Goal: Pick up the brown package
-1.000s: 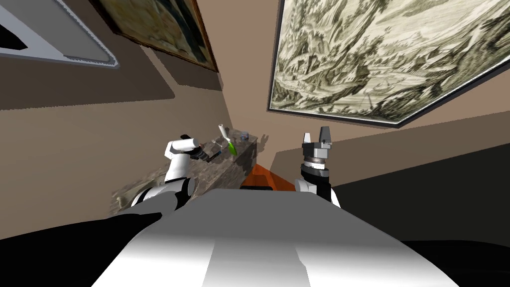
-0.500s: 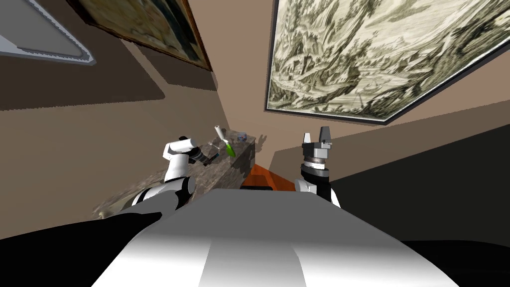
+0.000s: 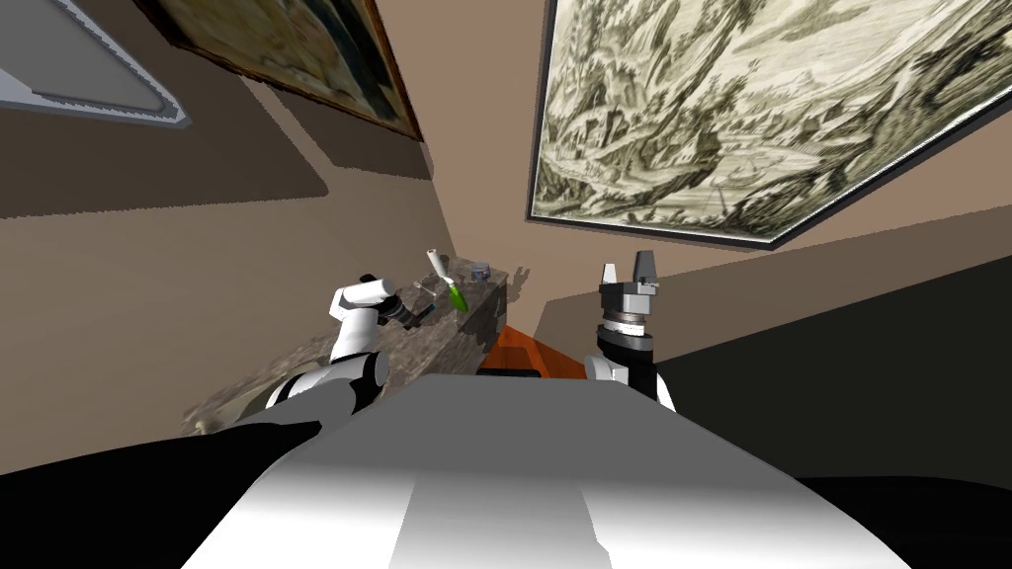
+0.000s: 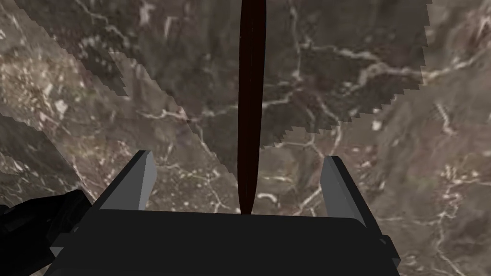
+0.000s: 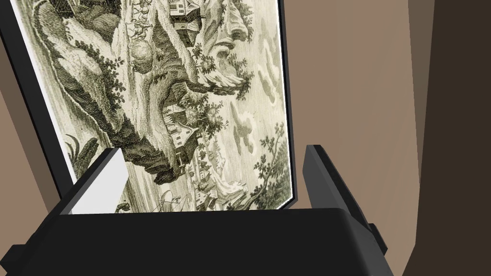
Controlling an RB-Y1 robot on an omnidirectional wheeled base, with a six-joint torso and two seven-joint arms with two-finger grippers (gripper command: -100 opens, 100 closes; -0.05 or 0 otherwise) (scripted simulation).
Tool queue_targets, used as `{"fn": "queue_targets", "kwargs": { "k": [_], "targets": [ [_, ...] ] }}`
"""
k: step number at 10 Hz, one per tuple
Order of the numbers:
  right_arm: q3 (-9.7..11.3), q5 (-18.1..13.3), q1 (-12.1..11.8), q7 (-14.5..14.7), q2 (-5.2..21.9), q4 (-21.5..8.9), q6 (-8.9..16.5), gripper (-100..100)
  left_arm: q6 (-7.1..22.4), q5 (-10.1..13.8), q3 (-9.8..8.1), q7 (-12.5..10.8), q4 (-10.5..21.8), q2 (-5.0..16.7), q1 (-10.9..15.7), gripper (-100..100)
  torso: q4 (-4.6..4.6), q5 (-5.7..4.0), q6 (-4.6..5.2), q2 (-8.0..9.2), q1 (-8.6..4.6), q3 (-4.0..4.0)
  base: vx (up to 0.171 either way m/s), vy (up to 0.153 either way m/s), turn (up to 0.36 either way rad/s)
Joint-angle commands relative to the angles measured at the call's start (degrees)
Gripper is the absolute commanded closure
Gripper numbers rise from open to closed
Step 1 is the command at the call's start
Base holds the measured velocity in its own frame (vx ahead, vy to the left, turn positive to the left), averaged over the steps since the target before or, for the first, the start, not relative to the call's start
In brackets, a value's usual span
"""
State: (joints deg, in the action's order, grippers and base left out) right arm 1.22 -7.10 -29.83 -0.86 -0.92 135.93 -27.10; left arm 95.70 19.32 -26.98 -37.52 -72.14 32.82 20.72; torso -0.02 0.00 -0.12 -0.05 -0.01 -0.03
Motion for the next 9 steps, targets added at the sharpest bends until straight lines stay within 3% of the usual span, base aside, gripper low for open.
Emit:
{"fn": "queue_targets", "kwargs": {
  "k": [1, 5, 6, 7, 9],
  "targets": [
    [0.0, 0.0, 0.0, 0.0, 0.0, 0.0, 0.0, 0, 0.0, 0.0, 0.0, 0.0, 0.0, 0.0, 0.0, 100, 0.0, 0.0, 0.0, 0.0, 0.0, 0.0, 0.0, 0.0, 0.0],
    [0.0, 0.0, 0.0, 0.0, 0.0, 0.0, 0.0, 0, 0.08, 0.03, 0.0, 0.0, 0.0, -0.02, 0.01, 100, 0.0, 0.01, -0.01, 0.02, 0.04, 0.01, 0.0, 0.0, 0.0],
    [0.0, 0.0, 0.0, 0.0, 0.0, 0.0, 0.0, 0, 0.09, 0.03, 0.0, 0.0, 0.01, -0.02, 0.0, 0, 0.01, 0.01, -0.01, 0.02, 0.04, 0.01, 0.0, 0.0, 0.0],
    [0.0, 0.0, 0.0, 0.0, 0.0, 0.0, 0.0, 0, 2.08, 0.26, -0.21, -0.54, -1.52, 0.55, 0.33, 100, 0.01, 0.0, -0.01, 0.02, 0.04, 0.01, -0.017, 0.0, -0.019],
    [0.0, 0.0, 0.0, 0.0, 0.0, 0.0, 0.0, 0, 2.18, 0.28, -0.2, -0.6, -1.7, 0.59, 0.4, 100, 0.05, -0.04, -0.01, 0.13, -0.01, 0.08, -0.017, 0.0, -0.014]
  ]
}}
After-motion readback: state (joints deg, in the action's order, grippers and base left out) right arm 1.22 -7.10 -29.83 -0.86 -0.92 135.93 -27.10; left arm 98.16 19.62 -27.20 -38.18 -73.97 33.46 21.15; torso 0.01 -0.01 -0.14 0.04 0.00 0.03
